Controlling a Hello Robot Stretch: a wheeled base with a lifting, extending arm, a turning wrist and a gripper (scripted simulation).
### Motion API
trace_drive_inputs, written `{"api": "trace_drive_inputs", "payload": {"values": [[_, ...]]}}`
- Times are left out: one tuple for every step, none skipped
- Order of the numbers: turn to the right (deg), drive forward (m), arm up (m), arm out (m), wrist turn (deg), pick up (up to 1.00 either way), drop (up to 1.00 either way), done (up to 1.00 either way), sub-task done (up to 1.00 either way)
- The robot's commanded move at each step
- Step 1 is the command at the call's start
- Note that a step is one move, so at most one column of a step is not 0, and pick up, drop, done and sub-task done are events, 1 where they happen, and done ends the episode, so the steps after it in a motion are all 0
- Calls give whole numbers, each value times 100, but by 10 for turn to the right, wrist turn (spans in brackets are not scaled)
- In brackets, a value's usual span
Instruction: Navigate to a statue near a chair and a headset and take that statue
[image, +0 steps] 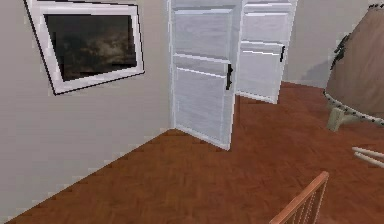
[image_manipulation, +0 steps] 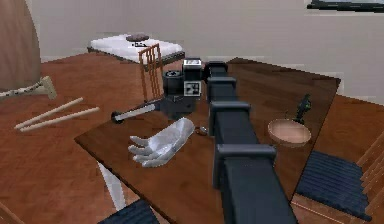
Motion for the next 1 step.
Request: {"api": "trace_drive_inputs", "payload": {"values": [[0, 0, -22, 0, 0, 0, 0, 0, 0]]}}
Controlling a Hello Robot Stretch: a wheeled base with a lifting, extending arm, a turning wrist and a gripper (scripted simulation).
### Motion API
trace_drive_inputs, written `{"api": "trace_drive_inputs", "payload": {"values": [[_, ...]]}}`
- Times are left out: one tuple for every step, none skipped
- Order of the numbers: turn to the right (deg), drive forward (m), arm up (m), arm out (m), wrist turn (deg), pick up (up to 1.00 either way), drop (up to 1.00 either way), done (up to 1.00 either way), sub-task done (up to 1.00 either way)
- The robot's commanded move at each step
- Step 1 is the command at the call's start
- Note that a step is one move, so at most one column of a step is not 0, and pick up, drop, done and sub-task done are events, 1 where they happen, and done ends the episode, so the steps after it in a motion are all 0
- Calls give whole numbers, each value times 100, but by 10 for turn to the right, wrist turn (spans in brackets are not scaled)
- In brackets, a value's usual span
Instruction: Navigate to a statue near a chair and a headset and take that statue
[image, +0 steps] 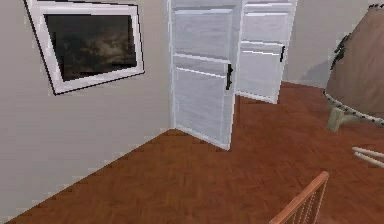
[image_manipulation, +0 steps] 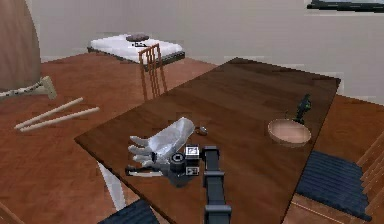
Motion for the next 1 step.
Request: {"api": "trace_drive_inputs", "payload": {"values": [[0, 0, 0, 0, 0, 100, 0, 0, 0]]}}
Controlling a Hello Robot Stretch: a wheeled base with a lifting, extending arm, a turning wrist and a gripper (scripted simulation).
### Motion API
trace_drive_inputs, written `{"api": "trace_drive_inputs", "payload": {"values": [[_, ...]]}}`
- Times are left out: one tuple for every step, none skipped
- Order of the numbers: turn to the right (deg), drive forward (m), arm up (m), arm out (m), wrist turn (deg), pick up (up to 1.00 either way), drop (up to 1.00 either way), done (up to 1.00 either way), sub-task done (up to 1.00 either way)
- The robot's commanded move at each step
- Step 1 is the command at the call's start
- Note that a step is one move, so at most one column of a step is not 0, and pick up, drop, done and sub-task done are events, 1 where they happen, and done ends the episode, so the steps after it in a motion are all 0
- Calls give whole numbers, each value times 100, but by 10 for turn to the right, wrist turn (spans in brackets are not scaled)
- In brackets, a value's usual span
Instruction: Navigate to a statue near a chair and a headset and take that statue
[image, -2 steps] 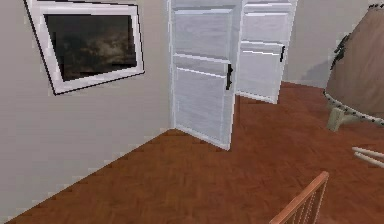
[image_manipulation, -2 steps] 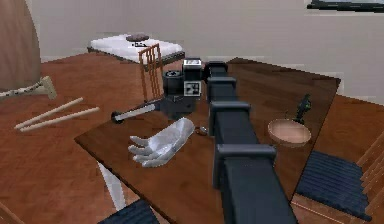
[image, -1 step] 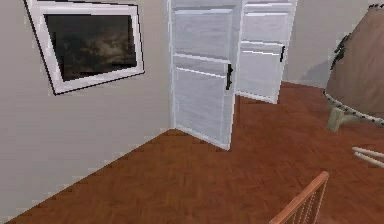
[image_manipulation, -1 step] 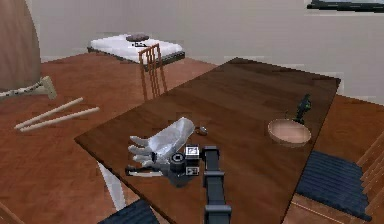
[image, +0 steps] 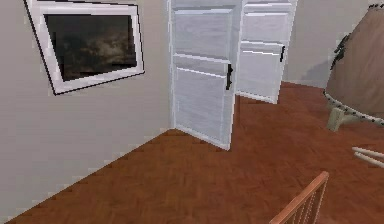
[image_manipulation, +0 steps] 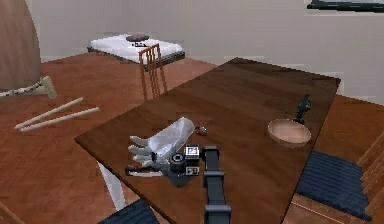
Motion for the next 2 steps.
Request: {"api": "trace_drive_inputs", "payload": {"values": [[0, 0, 10, 0, 0, 0, 0, 0, 0], [0, 0, 0, 0, 0, 0, 0, 100, 0]]}}
